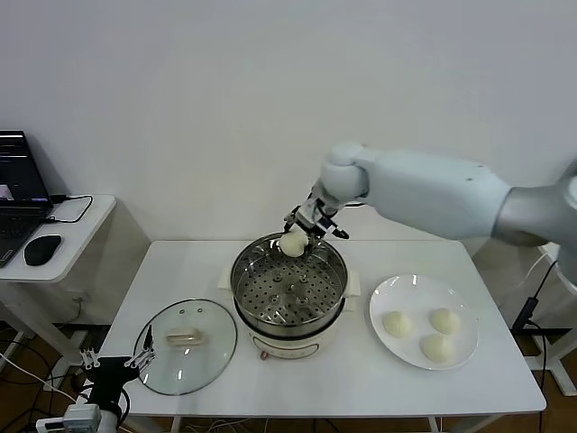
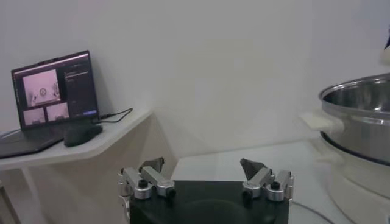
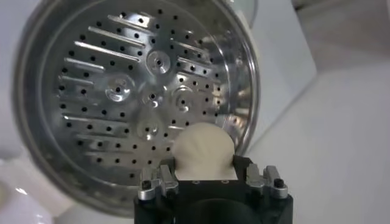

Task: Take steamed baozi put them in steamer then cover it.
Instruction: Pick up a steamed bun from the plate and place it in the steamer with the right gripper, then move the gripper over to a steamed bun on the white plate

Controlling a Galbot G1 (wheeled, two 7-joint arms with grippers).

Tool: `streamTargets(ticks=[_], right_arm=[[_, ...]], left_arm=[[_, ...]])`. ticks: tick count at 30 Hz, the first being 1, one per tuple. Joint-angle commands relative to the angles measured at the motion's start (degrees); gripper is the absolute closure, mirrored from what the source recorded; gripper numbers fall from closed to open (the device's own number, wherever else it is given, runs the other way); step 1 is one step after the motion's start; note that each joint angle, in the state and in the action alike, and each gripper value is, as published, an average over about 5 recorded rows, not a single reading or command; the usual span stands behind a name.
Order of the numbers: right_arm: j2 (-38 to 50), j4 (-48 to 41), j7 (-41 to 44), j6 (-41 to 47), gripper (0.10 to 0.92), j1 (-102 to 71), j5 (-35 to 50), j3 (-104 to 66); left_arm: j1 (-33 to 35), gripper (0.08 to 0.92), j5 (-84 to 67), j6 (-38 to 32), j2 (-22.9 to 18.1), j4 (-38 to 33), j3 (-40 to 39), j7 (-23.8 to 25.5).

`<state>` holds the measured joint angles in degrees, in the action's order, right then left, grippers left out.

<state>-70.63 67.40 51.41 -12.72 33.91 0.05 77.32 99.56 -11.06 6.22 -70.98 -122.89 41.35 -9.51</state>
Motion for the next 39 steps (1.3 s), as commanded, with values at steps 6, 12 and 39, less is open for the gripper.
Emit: streamTargets(ticks=[6, 12, 39], right_arm=[[-6.6, -11.8, -2.7, -12.7, 0.406, -6.8, -14.1, 0.0], [-7.7, -14.2, -3.8, -13.8, 0.385, -8.5, -15.2, -0.7], [32.4, 30.1, 7.4, 33.6, 0.203, 12.8, 16.9, 1.2]], left_arm=[[-0.4, 0.177, -0.1, 0.1, 0.2, 0.5, 0.2, 0.1], [-0.4, 0.177, -0.1, 0.1, 0.1, 0.4, 0.2, 0.1], [0.3, 0.177, 0.1, 0.5, 0.6, -2.9, -0.2, 0.3]])
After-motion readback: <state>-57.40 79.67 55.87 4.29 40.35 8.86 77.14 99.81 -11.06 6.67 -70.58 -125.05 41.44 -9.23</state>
